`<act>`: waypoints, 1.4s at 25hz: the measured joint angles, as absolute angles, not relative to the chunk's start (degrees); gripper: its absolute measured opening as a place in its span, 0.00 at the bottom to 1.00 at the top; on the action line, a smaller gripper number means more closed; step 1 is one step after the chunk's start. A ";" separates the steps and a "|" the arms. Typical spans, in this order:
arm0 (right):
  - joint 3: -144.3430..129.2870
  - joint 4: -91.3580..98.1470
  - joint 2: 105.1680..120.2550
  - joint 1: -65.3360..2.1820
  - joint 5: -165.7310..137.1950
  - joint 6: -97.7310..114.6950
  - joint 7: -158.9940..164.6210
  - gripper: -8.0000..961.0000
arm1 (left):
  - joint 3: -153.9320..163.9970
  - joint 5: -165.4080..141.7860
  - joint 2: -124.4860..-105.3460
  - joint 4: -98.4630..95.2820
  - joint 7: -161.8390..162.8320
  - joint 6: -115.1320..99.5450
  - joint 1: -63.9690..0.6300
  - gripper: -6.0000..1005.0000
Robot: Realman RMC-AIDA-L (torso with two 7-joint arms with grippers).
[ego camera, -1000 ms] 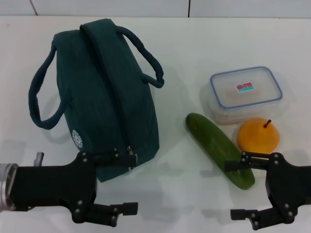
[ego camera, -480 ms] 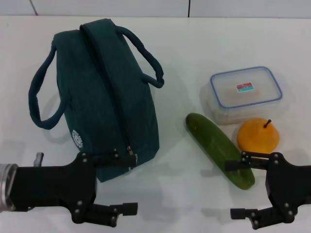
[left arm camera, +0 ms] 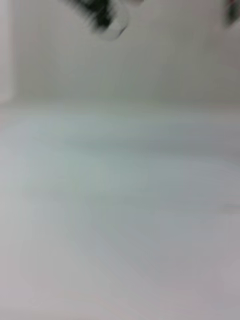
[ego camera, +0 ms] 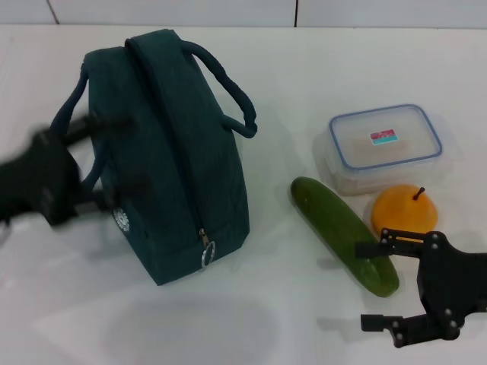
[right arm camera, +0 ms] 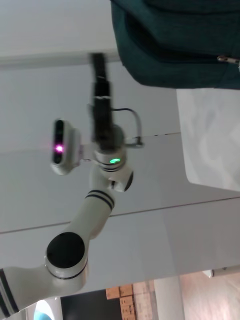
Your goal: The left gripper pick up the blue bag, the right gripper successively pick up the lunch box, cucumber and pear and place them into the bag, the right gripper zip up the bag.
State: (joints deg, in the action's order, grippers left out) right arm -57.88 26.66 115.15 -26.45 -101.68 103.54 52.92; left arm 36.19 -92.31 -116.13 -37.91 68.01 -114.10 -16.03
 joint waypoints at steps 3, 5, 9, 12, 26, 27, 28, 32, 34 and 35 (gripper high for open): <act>-57.45 26.64 115.22 -26.68 -101.63 102.56 53.20 0.89 | 29.61 -88.73 -116.35 -40.16 74.87 -112.84 -17.14 0.84; -57.18 26.64 115.23 -26.78 -101.15 102.39 53.36 0.89 | 25.43 -87.37 -116.17 -41.18 81.53 -110.27 -18.73 0.84; -57.03 26.71 115.17 -26.73 -99.75 102.37 53.29 0.89 | 21.82 -89.82 -112.67 -43.80 97.92 -99.67 -23.00 0.84; -57.04 27.06 115.21 -26.77 -99.45 102.37 53.07 0.89 | 21.92 -97.04 -110.13 -47.10 106.41 -94.15 -26.29 0.83; -55.78 27.30 115.02 -27.25 -98.76 102.35 53.10 0.89 | 34.85 -124.17 -108.28 -79.29 160.19 -101.49 -26.82 0.82; -55.76 27.32 115.02 -27.28 -98.65 102.32 53.10 0.89 | 36.21 -124.32 -108.91 -81.21 161.96 -102.10 -26.30 0.81; -55.75 27.34 115.01 -27.37 -98.43 102.31 53.18 0.89 | 37.75 -124.54 -109.55 -82.86 163.94 -102.62 -25.89 0.81; -55.72 27.34 114.93 -27.47 -98.00 102.44 53.41 0.89 | 41.89 -124.75 -110.99 -85.48 169.50 -104.90 -25.69 0.81; -55.72 27.35 114.84 -27.47 -97.99 102.40 53.44 0.89 | 42.78 -124.92 -111.55 -85.58 170.49 -105.35 -26.06 0.80; -55.72 27.35 114.82 -27.47 -97.99 102.37 53.44 0.89 | 43.10 -125.23 -111.94 -85.62 170.65 -105.39 -26.26 0.80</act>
